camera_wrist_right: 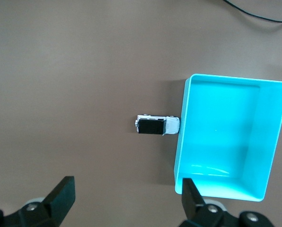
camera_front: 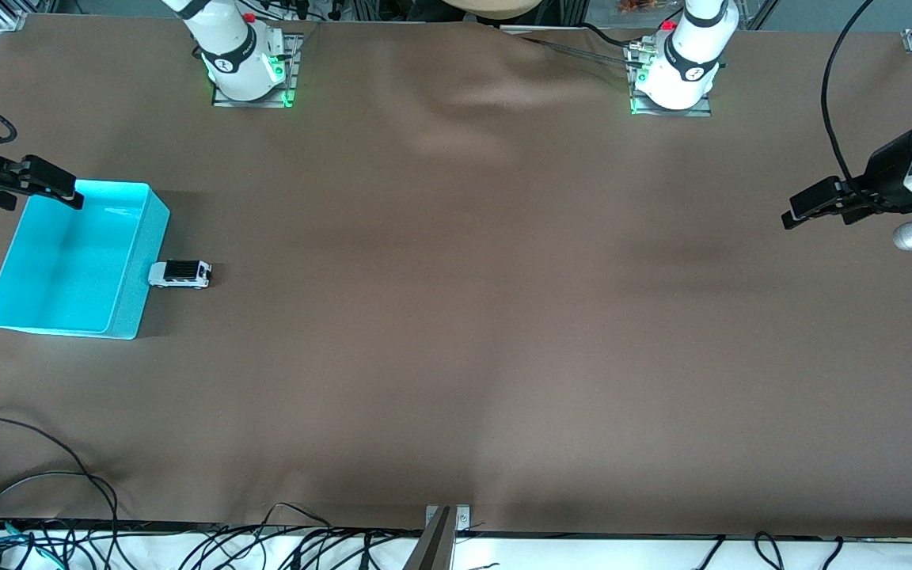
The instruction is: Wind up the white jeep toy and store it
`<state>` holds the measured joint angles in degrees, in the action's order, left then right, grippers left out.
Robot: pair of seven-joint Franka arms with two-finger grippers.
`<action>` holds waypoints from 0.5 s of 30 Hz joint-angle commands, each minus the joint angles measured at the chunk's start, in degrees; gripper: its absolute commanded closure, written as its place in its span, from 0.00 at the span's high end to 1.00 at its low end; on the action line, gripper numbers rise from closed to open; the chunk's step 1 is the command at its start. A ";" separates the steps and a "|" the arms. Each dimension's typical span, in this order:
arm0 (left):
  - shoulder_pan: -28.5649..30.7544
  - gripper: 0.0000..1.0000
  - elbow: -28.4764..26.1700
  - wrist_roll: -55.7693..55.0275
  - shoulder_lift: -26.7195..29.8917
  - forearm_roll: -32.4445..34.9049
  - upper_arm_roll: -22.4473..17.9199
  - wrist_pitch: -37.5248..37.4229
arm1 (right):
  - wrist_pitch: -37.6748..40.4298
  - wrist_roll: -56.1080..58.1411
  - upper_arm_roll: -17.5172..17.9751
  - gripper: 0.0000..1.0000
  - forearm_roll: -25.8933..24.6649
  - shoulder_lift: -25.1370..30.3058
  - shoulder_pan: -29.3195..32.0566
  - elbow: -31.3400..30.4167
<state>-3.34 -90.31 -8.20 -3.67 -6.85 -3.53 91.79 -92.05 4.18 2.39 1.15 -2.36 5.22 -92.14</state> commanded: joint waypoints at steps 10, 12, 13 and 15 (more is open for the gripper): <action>-0.18 1.00 0.92 0.38 -0.90 1.58 0.80 0.67 | 1.44 -4.36 0.42 1.00 -0.45 -0.28 0.14 0.82; 0.00 1.00 0.83 0.37 -0.72 1.66 1.59 0.58 | 1.44 -4.45 0.42 1.00 -0.45 -0.36 0.14 0.82; 0.00 1.00 0.83 0.29 -0.72 1.66 1.77 0.58 | 1.44 -4.45 0.42 1.00 -0.45 -0.37 0.14 0.82; 0.00 1.00 0.92 0.29 -0.63 1.75 1.77 0.49 | 1.61 -4.45 0.51 1.00 -0.45 -0.37 0.05 0.74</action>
<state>-3.38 -90.18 -8.17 -4.45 -6.01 -2.65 92.36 -91.53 0.58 2.43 1.15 -2.47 5.15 -92.14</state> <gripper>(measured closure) 0.000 0.000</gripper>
